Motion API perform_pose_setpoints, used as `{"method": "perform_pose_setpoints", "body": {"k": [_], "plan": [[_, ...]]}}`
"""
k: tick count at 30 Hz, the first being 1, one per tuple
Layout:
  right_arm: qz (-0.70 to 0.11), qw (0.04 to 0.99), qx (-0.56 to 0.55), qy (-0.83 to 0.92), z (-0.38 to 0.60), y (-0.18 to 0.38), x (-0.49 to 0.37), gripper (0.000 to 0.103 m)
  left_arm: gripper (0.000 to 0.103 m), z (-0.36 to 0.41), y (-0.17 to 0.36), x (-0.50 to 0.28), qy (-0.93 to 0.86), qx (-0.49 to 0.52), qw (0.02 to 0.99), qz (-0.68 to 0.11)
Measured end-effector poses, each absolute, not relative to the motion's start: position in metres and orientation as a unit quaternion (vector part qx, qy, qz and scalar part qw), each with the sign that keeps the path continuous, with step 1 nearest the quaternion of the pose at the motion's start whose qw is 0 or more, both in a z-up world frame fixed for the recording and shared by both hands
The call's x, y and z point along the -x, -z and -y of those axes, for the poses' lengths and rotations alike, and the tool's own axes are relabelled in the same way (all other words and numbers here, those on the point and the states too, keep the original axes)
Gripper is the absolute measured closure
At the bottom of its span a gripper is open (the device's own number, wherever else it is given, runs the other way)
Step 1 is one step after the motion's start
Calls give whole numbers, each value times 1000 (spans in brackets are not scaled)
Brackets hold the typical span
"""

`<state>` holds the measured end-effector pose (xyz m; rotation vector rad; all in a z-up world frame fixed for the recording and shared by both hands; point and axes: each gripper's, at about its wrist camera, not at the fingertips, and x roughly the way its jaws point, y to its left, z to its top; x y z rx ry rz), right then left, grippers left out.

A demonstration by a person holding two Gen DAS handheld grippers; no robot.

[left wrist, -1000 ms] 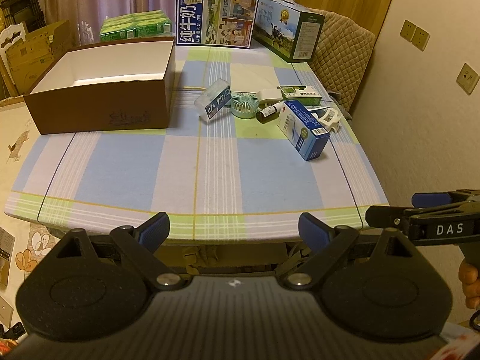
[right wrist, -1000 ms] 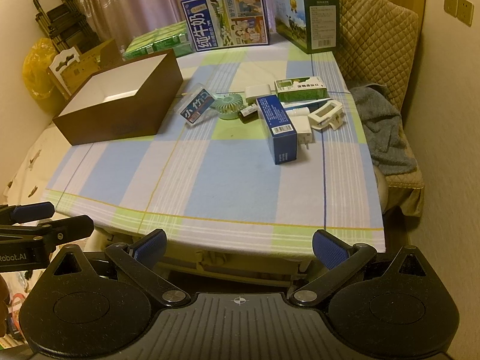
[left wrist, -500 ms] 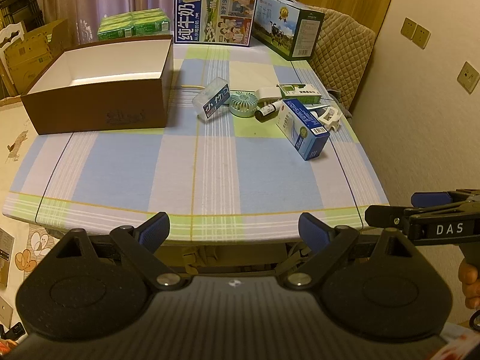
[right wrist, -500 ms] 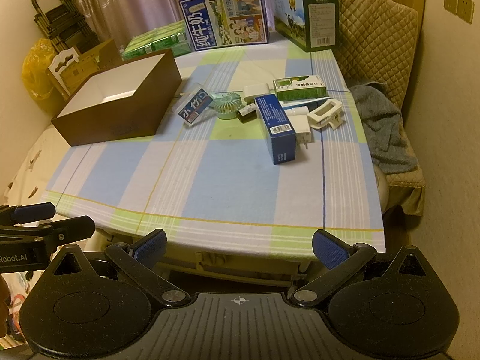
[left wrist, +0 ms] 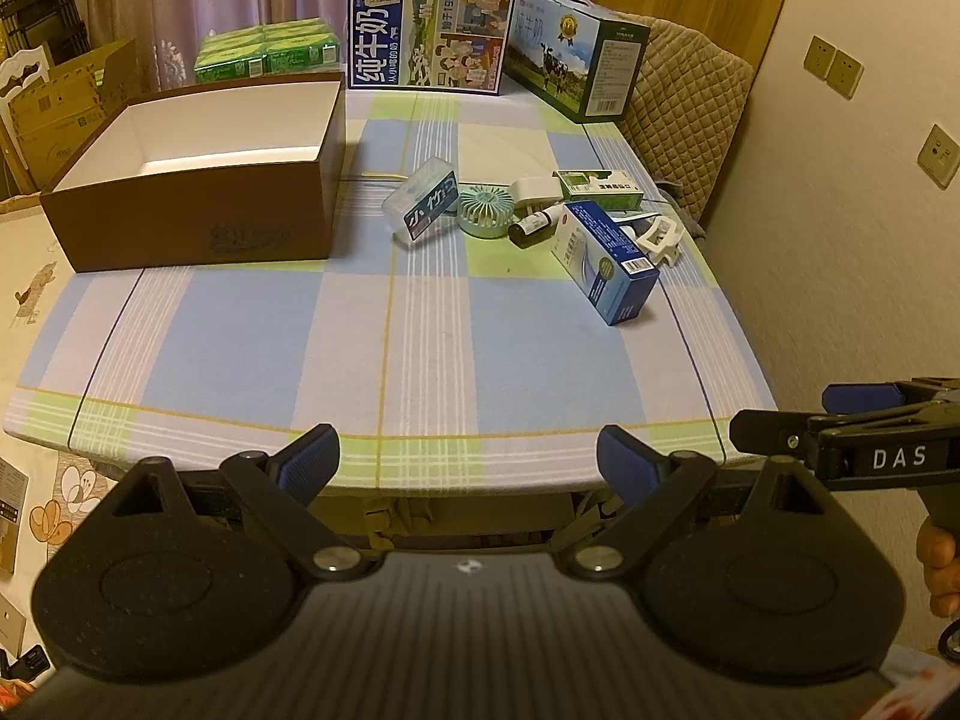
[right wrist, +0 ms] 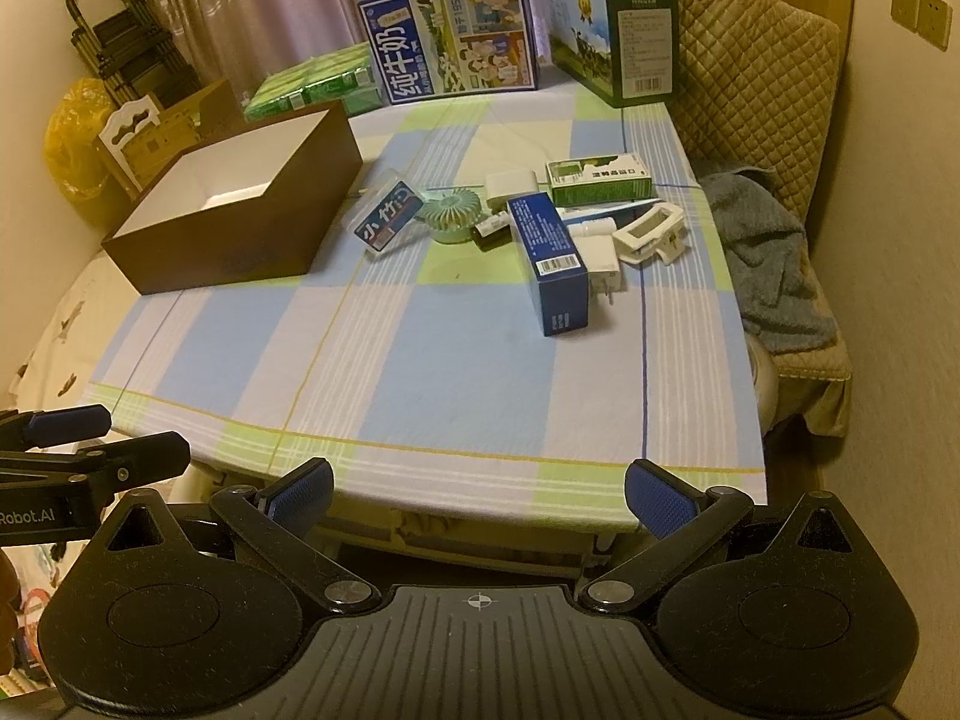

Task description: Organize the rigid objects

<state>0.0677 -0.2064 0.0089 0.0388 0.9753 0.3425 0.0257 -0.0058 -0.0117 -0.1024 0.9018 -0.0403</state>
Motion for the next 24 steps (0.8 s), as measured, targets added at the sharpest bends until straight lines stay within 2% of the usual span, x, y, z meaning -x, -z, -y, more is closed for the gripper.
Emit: {"method": "perform_pose_setpoints", "body": {"k": [24], "plan": [[-461, 868, -26, -181, 229, -4, -84, 2, 12, 24, 15, -40, 5, 47, 899, -436]]}}
